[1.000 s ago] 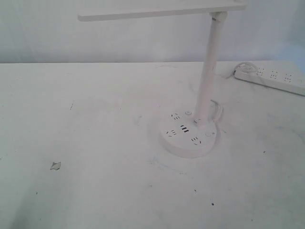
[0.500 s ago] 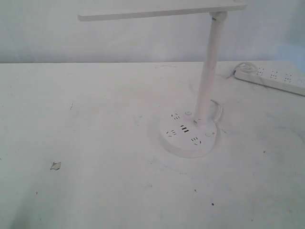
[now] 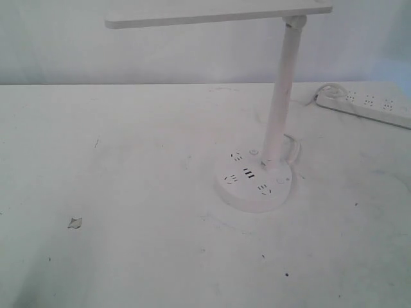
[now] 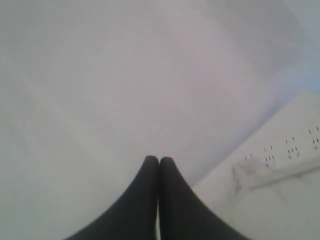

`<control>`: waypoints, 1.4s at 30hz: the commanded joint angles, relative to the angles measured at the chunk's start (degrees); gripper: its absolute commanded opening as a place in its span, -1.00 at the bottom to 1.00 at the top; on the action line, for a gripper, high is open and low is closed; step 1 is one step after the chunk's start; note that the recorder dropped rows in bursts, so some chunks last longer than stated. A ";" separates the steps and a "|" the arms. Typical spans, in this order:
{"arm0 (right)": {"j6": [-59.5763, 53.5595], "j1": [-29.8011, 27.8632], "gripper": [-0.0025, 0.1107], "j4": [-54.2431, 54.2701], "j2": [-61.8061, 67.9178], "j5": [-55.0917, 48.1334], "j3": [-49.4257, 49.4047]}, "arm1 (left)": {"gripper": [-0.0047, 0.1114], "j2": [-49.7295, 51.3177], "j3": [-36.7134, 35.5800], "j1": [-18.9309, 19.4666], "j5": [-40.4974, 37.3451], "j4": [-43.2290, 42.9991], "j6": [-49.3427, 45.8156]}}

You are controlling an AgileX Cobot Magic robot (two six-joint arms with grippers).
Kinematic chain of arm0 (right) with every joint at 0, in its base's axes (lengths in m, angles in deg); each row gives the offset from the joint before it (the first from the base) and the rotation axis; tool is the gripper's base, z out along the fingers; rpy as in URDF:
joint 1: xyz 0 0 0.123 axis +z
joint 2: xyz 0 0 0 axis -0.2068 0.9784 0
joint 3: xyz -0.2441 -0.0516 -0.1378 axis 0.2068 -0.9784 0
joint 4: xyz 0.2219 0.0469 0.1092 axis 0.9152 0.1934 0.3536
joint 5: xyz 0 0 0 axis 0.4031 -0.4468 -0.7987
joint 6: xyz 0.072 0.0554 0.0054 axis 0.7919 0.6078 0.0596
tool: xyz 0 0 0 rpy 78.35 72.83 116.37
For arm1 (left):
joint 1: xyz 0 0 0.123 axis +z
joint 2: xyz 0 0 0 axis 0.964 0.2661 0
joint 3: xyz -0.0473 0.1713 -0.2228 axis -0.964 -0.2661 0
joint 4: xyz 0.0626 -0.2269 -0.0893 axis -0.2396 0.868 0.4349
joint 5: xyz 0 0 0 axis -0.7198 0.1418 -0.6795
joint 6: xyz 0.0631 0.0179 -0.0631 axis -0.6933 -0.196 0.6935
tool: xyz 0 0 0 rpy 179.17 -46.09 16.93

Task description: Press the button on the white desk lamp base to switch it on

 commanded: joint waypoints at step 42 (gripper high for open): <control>80.42 -14.05 -0.96 -110.29 30.60 33.40 19.50 | -0.92 0.06 -0.11 0.13 0.14 0.26 0.00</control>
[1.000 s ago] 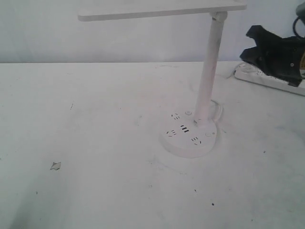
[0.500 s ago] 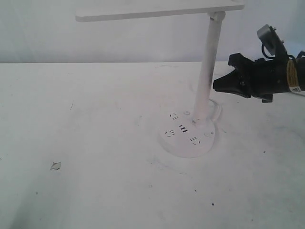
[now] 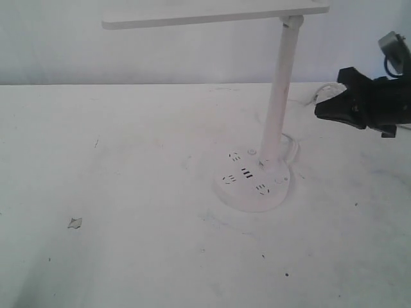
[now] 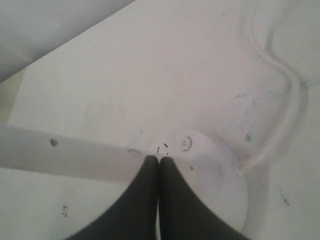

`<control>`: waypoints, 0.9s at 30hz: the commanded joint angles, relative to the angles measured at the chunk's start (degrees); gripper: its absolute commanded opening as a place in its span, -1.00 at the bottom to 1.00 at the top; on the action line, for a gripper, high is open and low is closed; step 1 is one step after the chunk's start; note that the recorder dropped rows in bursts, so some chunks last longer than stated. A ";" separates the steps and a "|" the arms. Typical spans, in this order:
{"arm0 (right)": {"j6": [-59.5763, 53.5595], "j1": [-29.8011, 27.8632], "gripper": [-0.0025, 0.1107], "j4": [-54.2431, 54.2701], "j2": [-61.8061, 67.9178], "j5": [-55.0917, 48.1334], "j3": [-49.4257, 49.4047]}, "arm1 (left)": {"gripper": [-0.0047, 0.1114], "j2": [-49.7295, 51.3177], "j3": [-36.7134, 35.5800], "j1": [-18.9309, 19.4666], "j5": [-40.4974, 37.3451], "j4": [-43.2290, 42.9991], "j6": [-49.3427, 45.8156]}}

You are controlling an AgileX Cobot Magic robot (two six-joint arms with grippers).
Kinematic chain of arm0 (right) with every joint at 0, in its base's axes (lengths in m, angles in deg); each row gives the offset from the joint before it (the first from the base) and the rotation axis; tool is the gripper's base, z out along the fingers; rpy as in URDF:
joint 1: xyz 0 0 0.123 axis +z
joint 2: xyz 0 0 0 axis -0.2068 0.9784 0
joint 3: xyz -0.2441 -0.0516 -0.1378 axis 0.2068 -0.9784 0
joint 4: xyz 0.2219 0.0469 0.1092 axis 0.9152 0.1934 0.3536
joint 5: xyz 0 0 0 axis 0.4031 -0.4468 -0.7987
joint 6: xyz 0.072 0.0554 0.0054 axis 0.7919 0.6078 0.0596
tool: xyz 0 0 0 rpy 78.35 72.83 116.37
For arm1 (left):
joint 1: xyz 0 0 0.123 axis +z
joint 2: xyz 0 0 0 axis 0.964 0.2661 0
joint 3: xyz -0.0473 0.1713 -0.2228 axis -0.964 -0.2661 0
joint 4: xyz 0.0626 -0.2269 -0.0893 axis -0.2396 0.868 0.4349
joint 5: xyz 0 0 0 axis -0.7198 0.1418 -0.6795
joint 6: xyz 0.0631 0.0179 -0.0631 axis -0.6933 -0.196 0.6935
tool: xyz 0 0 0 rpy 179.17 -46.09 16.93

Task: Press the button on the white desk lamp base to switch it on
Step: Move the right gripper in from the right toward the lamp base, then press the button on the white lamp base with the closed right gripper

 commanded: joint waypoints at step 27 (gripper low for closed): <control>-6.85 7.86 -0.96 -0.02 11.08 0.86 -5.89 | -0.92 0.06 -0.11 0.13 0.14 0.26 0.00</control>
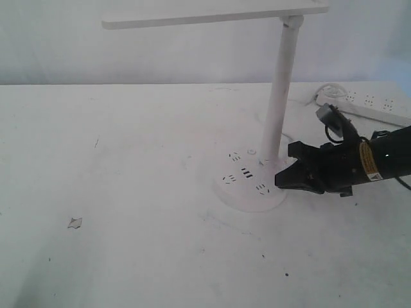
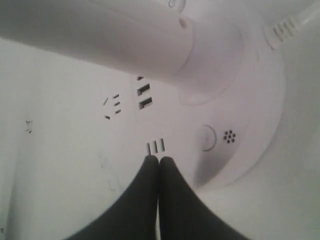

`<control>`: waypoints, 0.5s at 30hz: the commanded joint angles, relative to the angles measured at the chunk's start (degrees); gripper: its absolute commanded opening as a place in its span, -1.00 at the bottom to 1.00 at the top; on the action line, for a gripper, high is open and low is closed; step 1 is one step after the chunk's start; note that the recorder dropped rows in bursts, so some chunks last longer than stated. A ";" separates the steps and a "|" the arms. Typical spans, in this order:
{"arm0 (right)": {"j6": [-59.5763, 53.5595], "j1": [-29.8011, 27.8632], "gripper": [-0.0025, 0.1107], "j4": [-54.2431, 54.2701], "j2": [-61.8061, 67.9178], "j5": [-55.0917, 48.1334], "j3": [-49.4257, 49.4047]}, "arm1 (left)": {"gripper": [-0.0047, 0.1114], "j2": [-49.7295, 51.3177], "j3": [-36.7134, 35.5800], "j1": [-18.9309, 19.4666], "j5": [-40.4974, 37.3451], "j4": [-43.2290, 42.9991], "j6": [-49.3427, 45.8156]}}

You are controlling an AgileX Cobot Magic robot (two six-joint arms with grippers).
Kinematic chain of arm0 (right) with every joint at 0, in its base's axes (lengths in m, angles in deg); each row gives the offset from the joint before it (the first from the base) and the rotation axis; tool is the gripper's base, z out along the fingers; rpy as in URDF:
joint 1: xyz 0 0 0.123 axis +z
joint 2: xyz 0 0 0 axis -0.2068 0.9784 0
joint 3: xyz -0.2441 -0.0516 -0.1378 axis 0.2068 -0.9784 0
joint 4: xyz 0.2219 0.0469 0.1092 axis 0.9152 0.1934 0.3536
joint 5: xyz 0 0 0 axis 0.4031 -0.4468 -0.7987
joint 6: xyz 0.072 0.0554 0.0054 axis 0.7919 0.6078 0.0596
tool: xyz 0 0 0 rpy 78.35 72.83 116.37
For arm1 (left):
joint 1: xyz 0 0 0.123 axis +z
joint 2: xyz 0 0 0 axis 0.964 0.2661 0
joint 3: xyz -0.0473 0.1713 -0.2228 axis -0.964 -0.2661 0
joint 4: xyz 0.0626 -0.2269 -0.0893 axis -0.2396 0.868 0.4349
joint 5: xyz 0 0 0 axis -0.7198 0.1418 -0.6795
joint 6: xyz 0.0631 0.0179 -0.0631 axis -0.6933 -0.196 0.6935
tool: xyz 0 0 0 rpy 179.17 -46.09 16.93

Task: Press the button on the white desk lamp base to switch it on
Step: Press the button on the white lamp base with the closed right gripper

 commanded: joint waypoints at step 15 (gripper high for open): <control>1.95 -3.95 -0.96 0.44 7.45 9.76 7.67 | -0.92 0.06 -0.11 0.13 0.14 0.26 0.00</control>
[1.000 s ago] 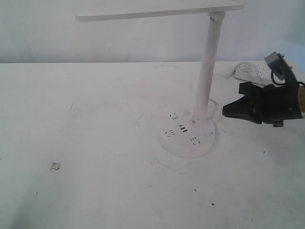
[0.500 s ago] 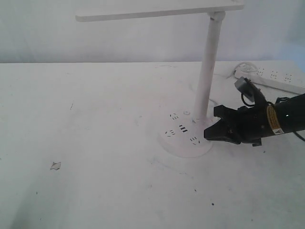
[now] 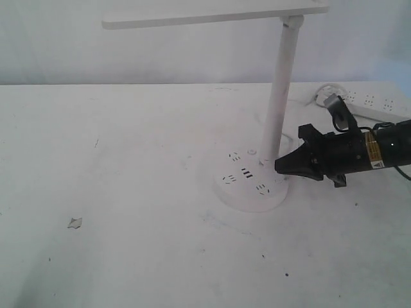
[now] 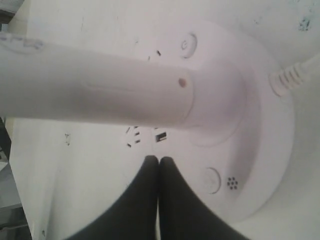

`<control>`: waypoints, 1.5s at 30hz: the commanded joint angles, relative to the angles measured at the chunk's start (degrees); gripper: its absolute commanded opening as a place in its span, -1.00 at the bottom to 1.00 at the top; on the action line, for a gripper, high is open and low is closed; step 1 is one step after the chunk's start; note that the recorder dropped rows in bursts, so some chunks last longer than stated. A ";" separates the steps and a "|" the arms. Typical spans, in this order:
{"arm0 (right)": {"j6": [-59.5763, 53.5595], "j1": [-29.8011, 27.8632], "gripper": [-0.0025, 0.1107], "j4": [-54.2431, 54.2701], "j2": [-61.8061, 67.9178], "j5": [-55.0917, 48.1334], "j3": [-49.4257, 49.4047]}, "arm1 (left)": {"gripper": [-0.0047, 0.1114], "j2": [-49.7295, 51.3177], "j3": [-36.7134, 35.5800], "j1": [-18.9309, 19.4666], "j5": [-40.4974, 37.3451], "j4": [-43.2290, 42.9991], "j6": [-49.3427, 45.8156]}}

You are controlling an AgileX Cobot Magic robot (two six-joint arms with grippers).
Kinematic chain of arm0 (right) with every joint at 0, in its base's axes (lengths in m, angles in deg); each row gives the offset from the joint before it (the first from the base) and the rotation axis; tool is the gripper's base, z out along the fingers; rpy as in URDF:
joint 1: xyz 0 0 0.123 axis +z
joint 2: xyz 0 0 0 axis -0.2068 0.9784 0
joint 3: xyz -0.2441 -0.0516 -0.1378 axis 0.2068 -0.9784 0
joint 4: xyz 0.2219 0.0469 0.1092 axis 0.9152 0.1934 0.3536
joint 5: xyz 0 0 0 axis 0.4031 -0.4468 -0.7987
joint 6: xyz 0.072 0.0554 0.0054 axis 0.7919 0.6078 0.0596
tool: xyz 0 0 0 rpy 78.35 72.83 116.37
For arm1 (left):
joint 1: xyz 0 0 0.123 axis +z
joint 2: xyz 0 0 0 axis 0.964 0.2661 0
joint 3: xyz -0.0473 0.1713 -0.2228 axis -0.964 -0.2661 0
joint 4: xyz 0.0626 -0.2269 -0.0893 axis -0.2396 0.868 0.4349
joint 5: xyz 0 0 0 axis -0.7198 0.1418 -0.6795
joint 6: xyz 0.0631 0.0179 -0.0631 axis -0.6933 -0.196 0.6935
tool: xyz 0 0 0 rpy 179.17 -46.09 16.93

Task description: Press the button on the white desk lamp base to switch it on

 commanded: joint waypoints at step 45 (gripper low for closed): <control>-2.54 -2.37 -0.96 0.24 -76.55 -7.11 -24.97 | -0.92 0.06 -0.11 0.13 0.14 0.26 0.00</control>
